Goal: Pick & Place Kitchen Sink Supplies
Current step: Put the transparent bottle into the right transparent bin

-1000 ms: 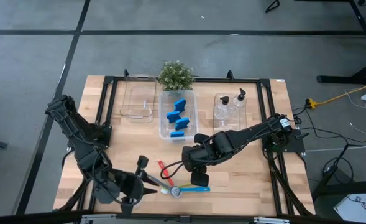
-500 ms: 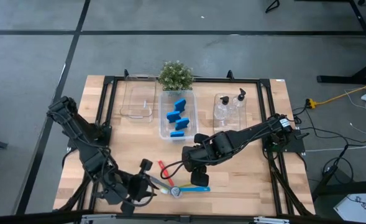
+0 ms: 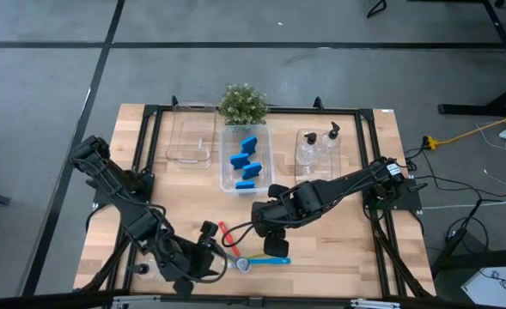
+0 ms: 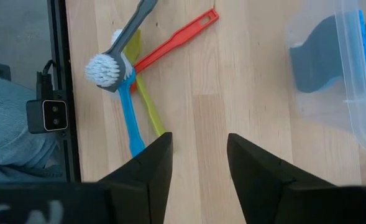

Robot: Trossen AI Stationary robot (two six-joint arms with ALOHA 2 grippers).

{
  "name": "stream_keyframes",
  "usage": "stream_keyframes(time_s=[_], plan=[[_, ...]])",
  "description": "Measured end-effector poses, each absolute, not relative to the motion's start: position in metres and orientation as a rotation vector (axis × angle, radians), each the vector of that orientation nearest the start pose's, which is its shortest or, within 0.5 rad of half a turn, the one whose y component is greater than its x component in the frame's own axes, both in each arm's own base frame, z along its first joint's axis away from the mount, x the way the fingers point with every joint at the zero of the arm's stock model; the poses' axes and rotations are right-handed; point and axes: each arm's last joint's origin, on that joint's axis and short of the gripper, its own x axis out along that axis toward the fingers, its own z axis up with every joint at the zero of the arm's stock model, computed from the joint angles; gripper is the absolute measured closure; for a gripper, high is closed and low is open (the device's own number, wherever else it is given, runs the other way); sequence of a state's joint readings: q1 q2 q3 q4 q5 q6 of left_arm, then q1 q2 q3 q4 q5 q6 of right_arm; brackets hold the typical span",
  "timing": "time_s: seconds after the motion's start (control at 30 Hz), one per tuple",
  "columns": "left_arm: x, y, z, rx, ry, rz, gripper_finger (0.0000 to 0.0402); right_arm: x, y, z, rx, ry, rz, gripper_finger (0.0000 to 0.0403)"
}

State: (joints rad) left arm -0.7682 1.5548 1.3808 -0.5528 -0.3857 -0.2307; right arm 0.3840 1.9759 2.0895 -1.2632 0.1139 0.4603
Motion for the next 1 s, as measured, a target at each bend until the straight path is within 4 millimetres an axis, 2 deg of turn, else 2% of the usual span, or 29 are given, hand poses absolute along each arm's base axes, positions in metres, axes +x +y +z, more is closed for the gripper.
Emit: stream_keyframes(time_s=[0.1,0.2,0.43,0.53,0.7,1.0], plan=[[0.253,-0.227,0.318,0.182,0.648,-0.258,0.0185,0.372,0.147,0.346,0.126,1.137,-0.021,0.025],[0.253,-0.228,0.317,0.126,0.686,-0.309,0.0181,0.372,0.147,0.346,0.126,1.137,-0.021,0.025],[0.232,-0.223,0.327,-0.102,0.874,-0.491,0.0194,0.373,0.147,0.346,0.124,1.129,-0.019,0.025],[0.222,-0.222,0.326,-0.132,0.971,-0.524,0.02,0.374,0.146,0.346,0.097,1.109,-0.031,0.025],[0.209,-0.224,0.32,-0.13,1.079,-0.487,0.0205,0.375,0.146,0.347,0.087,1.096,-0.046,0.025],[0.205,-0.223,0.318,-0.169,1.128,-0.432,0.0205,0.375,0.146,0.347,0.087,1.096,-0.046,0.025]])
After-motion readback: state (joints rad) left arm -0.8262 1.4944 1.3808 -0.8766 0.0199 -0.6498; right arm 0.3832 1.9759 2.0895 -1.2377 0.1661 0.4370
